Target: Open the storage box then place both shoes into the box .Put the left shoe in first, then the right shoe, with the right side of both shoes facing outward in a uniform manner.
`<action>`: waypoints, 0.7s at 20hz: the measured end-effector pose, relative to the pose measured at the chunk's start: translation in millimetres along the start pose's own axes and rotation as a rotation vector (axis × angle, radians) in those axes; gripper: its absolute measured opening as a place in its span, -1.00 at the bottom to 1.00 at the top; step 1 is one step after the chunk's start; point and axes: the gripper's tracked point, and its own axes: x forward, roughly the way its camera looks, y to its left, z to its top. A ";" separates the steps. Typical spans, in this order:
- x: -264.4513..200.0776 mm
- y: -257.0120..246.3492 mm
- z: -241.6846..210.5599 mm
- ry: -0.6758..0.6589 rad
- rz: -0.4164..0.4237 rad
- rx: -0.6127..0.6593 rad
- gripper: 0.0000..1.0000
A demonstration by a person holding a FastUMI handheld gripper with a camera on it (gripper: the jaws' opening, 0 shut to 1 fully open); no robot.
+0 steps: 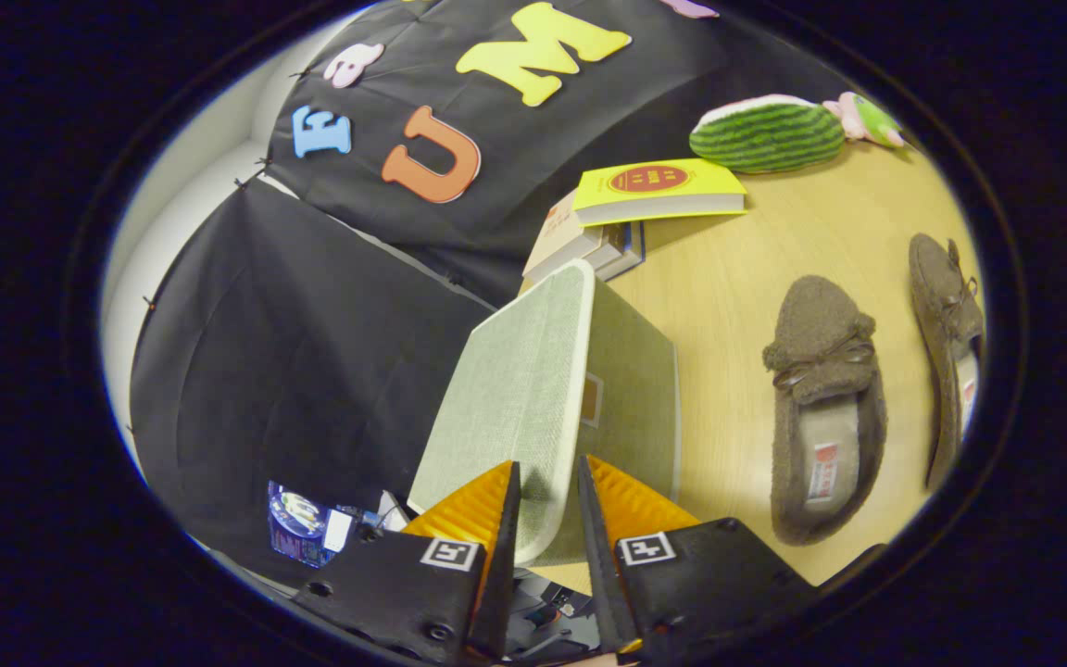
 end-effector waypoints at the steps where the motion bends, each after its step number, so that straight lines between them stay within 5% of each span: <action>1: -0.2 0.9 2.7 -0.003 -0.006 0.013 -0.40; 6: -8.3 36.1 14.8 -0.037 0.018 -0.025 -0.87; 14: -10.5 149.7 17.7 -0.075 0.137 -0.140 -0.88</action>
